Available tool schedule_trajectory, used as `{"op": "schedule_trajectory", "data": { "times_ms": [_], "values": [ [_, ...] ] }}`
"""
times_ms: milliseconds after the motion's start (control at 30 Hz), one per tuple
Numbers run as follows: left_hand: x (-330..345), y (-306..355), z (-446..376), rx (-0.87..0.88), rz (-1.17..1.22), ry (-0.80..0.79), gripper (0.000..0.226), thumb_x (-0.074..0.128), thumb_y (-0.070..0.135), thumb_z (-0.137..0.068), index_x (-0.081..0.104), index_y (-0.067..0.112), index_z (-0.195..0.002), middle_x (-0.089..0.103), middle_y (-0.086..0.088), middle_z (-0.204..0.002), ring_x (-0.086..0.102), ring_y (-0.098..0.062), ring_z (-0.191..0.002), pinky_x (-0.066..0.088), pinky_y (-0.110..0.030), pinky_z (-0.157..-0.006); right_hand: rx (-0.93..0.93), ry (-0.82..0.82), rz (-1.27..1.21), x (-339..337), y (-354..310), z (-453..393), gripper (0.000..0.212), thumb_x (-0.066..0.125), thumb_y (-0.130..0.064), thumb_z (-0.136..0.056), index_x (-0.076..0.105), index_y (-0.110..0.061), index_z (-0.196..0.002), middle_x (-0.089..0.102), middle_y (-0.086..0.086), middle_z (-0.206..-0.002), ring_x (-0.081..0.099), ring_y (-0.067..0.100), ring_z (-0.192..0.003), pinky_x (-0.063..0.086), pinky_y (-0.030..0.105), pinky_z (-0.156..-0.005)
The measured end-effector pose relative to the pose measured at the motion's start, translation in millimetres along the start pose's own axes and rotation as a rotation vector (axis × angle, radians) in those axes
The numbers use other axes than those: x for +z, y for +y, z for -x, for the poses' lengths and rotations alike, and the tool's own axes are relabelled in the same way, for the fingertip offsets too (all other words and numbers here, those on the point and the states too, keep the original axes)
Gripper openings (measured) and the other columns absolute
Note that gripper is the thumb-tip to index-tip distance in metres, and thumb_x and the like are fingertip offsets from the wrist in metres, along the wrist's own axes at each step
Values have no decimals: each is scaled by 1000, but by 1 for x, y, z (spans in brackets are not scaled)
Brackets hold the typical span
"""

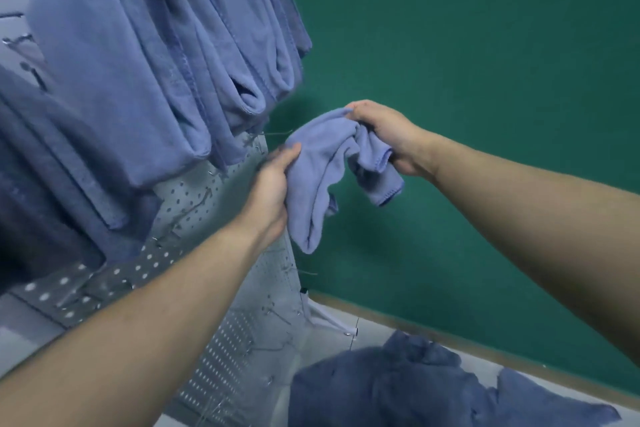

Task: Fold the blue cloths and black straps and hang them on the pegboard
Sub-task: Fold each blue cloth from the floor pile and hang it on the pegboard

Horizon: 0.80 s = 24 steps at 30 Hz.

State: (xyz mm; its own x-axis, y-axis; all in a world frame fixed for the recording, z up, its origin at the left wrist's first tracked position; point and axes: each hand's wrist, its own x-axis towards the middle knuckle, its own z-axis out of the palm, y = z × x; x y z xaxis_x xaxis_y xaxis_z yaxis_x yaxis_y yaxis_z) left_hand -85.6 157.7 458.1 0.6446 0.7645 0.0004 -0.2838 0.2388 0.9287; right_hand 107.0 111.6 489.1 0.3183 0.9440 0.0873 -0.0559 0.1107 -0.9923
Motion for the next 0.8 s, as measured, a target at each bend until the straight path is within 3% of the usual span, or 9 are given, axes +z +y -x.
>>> {"op": "schedule_trajectory", "data": {
  "times_ms": [167, 300, 367, 433, 500, 533, 633, 700, 800],
  "values": [
    [-5, 4, -39, 107, 139, 148, 42, 38, 30, -103, 67, 4, -120, 75, -16, -108, 71, -31, -91, 59, -35, -66, -22, -30, -39, 14, 4, -60, 9, 57, -10, -90, 59, -15, -83, 62, 1, -71, 58, 14, -64, 47, 28, -62],
    [-12, 8, -61, 189, 120, 142, 52, 33, 41, -106, 65, 4, -124, 71, -15, -121, 66, -29, -117, 58, -34, -83, -20, -63, -58, 31, 8, -90, 13, 58, -12, -93, 58, -15, -80, 61, 6, -72, 58, 18, -66, 49, 31, -65],
    [-15, 6, -68, 169, 38, 185, 64, 53, 60, -94, 62, 3, -122, 70, -15, -119, 64, -26, -116, 54, -35, -92, 36, -37, 31, 37, 15, -100, 11, 57, -13, -93, 64, -11, -85, 65, 13, -78, 61, 24, -74, 52, 37, -72],
    [-18, 0, -76, 184, -90, 392, 65, 65, 56, -90, 57, 6, -130, 64, -11, -129, 59, -24, -120, 46, -36, -106, 104, -12, 207, 42, 27, -105, 18, 54, -13, -94, 70, -7, -99, 67, 16, -79, 62, 22, -65, 51, 31, -61],
    [-22, -6, -81, 313, -335, 639, 54, 56, 47, -99, 55, 10, -139, 62, -5, -137, 58, -22, -125, 43, -36, -110, 87, 12, 390, 46, 38, -100, 28, 53, -14, -92, 68, -12, -117, 66, 6, -80, 58, 9, -49, 41, 17, -45],
    [-26, -9, -85, 381, -473, 711, 54, 54, 49, -99, 57, 13, -138, 63, -3, -137, 58, -21, -125, 42, -34, -110, 44, 47, 412, 48, 43, -98, 35, 53, -14, -91, 65, -16, -123, 68, 2, -89, 59, 3, -54, 40, 16, -46],
    [-44, -16, -97, 468, -703, 847, 68, 51, 62, -87, 59, 17, -137, 62, -1, -139, 56, -20, -130, 40, -35, -111, -112, 131, 338, 50, 48, -89, 40, 45, -11, -94, 66, -21, -126, 66, -7, -117, 60, 4, -92, 45, 13, -73],
    [-54, -26, -103, 471, -717, 863, 72, 46, 62, -83, 58, 14, -136, 61, -5, -139, 56, -23, -130, 42, -40, -110, -23, 86, 221, 52, 47, -78, 32, 45, -25, -98, 71, -26, -117, 67, -7, -111, 61, 8, -93, 52, 22, -79],
    [-46, -29, -89, 497, -748, 770, 48, 50, 31, -93, 61, 7, -133, 60, -12, -139, 54, -26, -131, 36, -34, -115, 28, -38, 298, 51, 46, -61, 25, 56, -47, -96, 69, -29, -105, 69, -4, -104, 62, 13, -88, 56, 36, -89]
  ]
}}
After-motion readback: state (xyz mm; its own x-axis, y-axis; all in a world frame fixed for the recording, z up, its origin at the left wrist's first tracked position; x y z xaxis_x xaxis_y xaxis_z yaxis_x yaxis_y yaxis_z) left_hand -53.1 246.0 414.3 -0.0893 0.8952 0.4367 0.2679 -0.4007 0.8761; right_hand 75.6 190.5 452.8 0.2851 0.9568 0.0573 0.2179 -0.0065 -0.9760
